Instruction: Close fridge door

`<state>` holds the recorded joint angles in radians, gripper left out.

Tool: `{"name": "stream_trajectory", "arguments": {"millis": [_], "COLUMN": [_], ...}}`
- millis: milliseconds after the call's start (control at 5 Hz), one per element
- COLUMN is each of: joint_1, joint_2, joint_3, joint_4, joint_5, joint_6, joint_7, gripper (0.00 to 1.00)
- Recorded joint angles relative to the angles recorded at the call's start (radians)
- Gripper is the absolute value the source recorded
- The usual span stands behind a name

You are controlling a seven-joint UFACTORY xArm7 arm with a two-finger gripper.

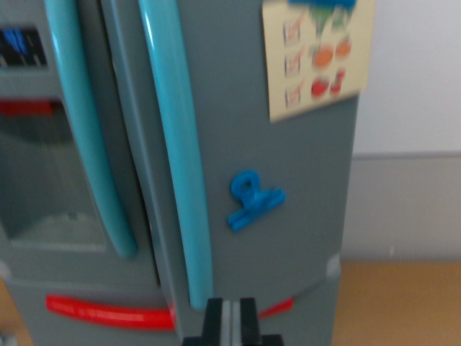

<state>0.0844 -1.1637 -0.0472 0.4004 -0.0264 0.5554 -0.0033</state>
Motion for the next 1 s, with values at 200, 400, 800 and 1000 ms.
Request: {"name": "stream_trajectory", "arguments": {"millis": [200, 400, 800, 1000], "joint_1": [0.0, 0.0, 0.0, 0.0], "joint_2": [0.0, 0.048, 0.107, 0.107], "joint_3": [0.0, 0.0, 0.0, 0.0], "joint_4": [0.0, 0.004, 0.035, 0.035], "joint_5": [0.0, 0.0, 0.0, 0.0], "joint_6": [0.0, -0.001, -0.001, -0.001], "joint_7": [0.0, 0.0, 0.0, 0.0], "gripper": [1.0, 1.0, 1.0, 1.0]}}
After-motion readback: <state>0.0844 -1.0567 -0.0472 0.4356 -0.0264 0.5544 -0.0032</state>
